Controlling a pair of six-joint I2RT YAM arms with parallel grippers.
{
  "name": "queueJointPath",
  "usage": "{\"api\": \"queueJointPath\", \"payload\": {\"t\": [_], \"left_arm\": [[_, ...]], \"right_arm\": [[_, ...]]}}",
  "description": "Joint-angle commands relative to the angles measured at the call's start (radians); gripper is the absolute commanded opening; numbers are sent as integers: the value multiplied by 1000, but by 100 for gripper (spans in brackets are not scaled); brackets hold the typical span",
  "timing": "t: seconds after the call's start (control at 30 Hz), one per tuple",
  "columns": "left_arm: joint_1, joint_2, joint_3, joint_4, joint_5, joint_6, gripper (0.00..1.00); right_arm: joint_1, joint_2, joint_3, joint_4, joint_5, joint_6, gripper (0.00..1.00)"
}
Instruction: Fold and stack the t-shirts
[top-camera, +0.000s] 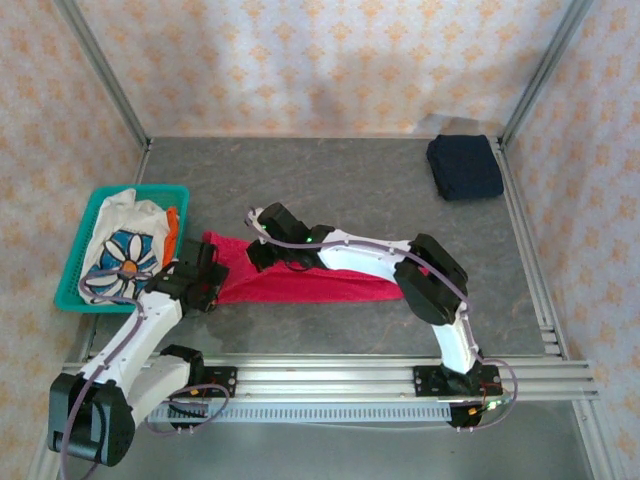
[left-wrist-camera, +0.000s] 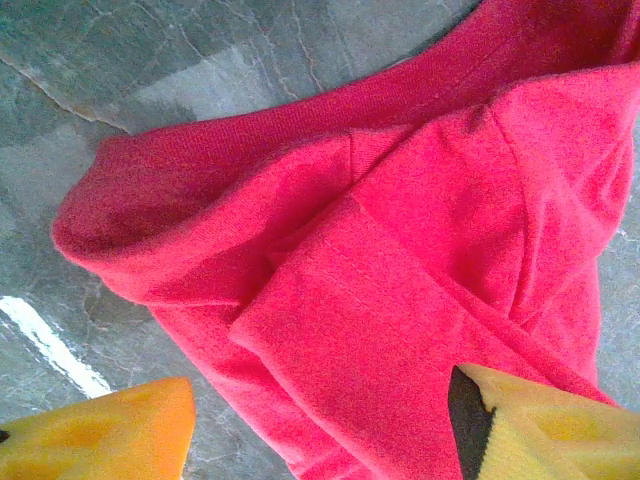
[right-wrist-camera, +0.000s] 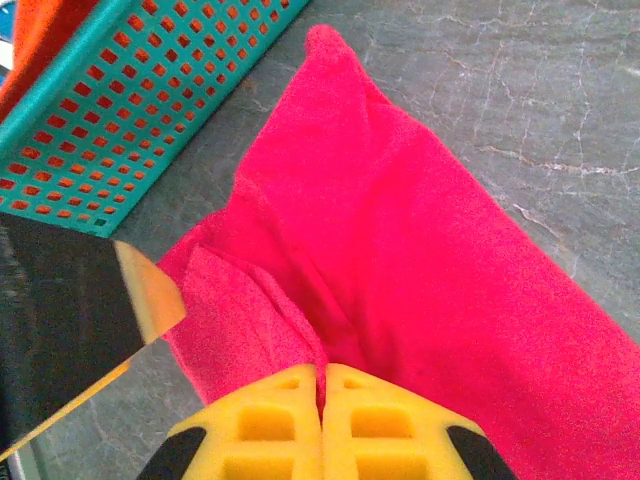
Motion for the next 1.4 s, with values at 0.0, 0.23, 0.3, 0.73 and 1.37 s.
{"api": "queueJointPath", "payload": {"t": [0.0,0.23,0.3,0.73,1.37], "left_arm": [[9,14,28,-36,-58,11,69],[9,91,103,-62,-89,88,70],[7,119,116,-44,-81,101,70],[-134,394,300,74,-80,120,69],[-76,685,318,126,-119,217,69]], "right_arm": [[-11,46,21,-20,-11,37,0],[-12,89,-15,-48,-67,59,5],[-11,71,-24,-52,-49,56,16],[-155,-280,-379,108,208,186,59],[-376,-343,-653,-87,204,285,32]]}}
